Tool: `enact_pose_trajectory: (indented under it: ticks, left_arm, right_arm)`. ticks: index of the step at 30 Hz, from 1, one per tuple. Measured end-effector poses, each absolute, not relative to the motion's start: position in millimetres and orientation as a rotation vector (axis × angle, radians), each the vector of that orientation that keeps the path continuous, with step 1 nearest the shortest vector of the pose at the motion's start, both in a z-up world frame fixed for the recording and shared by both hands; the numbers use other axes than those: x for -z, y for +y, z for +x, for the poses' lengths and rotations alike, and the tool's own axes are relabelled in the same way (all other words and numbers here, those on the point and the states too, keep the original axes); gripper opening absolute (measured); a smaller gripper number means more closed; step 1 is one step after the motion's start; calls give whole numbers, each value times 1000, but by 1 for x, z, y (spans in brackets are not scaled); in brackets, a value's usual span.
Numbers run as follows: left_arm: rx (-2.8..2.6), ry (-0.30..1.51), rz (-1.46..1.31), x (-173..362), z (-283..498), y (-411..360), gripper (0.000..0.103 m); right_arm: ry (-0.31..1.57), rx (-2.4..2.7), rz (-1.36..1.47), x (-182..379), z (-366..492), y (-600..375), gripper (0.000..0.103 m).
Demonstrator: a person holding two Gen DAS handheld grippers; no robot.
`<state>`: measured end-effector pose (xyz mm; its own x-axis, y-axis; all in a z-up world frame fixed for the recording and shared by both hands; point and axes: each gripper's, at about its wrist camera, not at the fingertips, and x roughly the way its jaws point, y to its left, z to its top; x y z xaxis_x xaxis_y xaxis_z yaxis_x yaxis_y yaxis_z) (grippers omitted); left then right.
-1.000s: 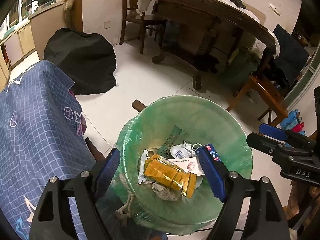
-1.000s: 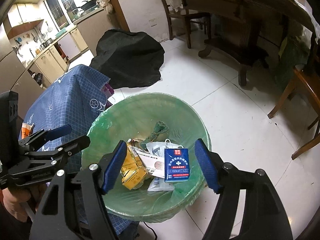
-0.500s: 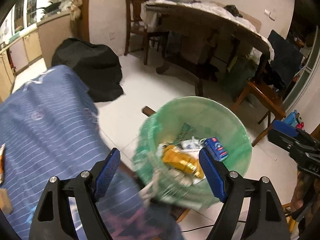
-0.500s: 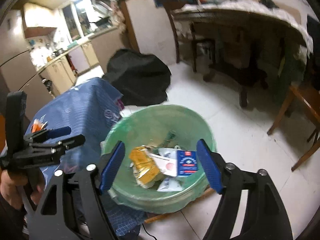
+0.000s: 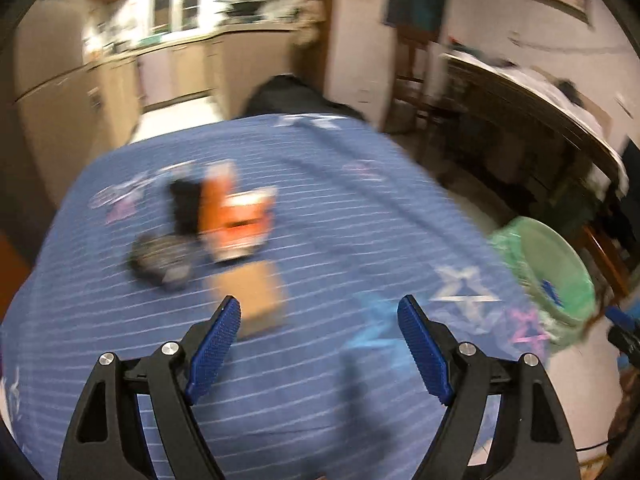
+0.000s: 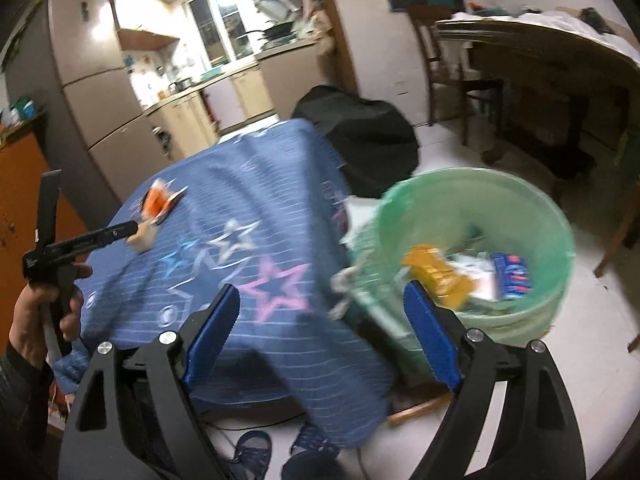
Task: Collect trash
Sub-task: 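Move both open tools back toward the table, then grasp the black face-mask packet with the left tool while the right tool grasps the tan sponge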
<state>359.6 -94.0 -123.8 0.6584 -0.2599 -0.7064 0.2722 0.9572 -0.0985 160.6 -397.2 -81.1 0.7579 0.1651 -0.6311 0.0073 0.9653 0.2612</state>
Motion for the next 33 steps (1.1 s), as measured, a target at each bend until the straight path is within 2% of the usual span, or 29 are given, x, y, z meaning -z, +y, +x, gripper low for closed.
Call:
enact_pose_trajectory:
  ticks: [5, 9, 25, 27, 29, 33]
  left_arm:
    - [146, 813, -31, 135, 381, 1, 83]
    - [136, 842, -21, 149, 403, 37, 87]
    - [293, 883, 7, 168, 455, 6, 88]
    - [290, 884, 16, 168, 456, 2, 84]
    - [290, 875, 20, 169, 458, 0, 69]
    - [304, 871, 3, 169, 453, 6, 65]
  right_arm:
    - [726, -158, 211, 80, 171, -351, 81]
    - [736, -195, 183, 77, 179, -322, 81]
    - [782, -263, 128, 80, 215, -259, 83]
    - [786, -276, 118, 81, 219, -249, 83]
    - [788, -297, 108, 82, 223, -239, 83]
    - [794, -326, 106, 85, 232, -224, 83]
